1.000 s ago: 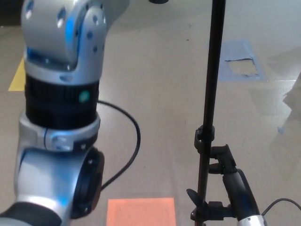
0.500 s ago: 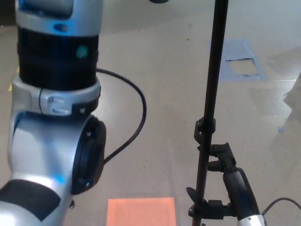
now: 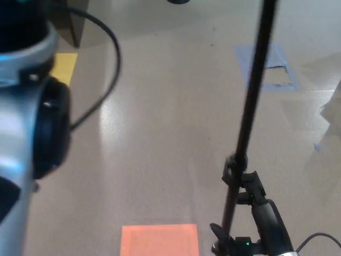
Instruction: A phone stand is kept on the floor and the robot uses both its hands to grab it and uses its left hand to extend the phone stand by pulling it upwards
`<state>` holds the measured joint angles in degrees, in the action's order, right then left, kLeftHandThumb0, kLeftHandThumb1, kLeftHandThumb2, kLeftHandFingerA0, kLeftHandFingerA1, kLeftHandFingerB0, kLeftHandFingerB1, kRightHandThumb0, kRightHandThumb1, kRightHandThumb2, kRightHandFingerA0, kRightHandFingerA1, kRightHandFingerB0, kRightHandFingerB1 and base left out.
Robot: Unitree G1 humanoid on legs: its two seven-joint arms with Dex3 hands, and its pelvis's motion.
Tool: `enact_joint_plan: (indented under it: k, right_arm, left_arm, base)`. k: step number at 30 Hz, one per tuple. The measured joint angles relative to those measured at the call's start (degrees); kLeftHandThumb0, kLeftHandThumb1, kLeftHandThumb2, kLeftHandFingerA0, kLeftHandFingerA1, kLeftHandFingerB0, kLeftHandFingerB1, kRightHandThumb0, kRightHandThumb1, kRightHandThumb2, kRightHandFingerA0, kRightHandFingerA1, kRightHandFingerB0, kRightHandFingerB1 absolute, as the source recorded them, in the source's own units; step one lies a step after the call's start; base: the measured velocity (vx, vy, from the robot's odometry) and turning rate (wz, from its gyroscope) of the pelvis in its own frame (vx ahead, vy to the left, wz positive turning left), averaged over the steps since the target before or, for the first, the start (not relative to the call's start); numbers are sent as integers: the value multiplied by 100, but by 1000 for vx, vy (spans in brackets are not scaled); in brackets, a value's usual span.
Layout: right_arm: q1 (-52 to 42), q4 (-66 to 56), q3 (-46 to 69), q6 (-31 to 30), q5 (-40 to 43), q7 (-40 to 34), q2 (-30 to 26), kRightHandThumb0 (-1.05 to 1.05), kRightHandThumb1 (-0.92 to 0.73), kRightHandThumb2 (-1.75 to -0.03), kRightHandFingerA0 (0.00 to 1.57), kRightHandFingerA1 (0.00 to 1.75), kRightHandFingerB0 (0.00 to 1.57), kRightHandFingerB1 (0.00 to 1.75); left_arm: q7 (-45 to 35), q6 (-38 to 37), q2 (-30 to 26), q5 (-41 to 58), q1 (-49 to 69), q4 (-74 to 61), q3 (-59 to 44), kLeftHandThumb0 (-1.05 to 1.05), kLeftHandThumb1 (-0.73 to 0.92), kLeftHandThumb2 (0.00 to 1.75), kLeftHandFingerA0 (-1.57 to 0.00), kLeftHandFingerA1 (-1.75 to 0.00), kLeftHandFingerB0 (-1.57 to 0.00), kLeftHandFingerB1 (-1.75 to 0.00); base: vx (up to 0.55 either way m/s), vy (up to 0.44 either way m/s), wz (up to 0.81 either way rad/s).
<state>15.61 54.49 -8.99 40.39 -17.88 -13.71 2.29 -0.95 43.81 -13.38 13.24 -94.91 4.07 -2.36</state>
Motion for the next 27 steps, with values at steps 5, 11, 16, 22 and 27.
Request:
enact_joint_plan:
  k: [5,11,16,22,27]
  right_arm:
    - [-18,63,-20,38,18,-4,1,-54,-29,-97,147,136,148,135]
    - [-16,102,-19,44,46,4,11,-56,-30,-98,148,137,148,136]
    - [-6,90,-38,74,41,-4,-3,-56,-28,-96,147,136,147,135]
    - [-60,-114,-80,74,-39,-139,-64,-105,-77,-65,100,117,78,102]
    - [-160,-380,-119,24,-154,-271,-199,-105,-78,-67,11,79,0,45]
  left_arm:
    - [-343,-162,-372,-64,-41,-348,270,-104,74,118,0,-15,0,-4]
    - [-693,-233,-547,-99,-22,-597,405,-105,77,121,0,-16,0,-1]
    - [-808,-279,-535,-112,273,-842,373,-105,77,120,0,-12,0,-2]
    - [-805,-175,-469,-86,1045,-1581,168,-105,80,121,0,-9,0,-10]
    - [-776,-127,-473,-107,1735,-2167,132,-105,81,123,0,-9,0,-1]
  base:
    - [0,0,0]
    - [0,0,0]
    - [0,0,0]
    - [0,0,0]
    - [0,0,0]
